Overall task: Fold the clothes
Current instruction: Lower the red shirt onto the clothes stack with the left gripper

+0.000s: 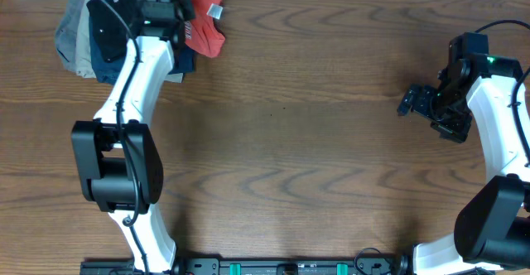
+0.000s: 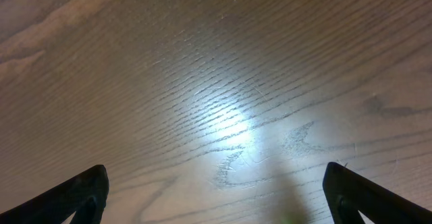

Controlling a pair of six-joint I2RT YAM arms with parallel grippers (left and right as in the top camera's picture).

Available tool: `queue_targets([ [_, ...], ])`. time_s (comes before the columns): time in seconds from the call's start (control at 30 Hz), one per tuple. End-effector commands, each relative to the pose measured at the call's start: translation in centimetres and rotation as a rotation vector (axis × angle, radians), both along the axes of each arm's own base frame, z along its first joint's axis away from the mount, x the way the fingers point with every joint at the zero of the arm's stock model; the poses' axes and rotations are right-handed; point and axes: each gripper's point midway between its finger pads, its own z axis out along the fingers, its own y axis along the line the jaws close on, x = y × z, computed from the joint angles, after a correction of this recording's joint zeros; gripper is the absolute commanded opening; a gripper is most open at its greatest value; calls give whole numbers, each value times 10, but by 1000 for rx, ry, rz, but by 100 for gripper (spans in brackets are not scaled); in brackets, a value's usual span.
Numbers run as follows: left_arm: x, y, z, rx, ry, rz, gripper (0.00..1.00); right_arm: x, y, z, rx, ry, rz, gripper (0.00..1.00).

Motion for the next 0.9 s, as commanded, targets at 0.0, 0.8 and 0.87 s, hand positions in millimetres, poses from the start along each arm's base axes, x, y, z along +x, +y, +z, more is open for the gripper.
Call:
queue_targets([
  [0.0, 3, 17, 40, -14, -105, 71, 6, 3, -1, 2, 2, -7, 9, 99],
  [0.8, 1, 20, 110, -114, -323, 115, 6, 3, -1, 2, 2, -7, 9, 99],
  [0.87, -1, 23, 116, -117, -336, 122, 6, 3, -1, 2, 2, -7, 9, 99],
])
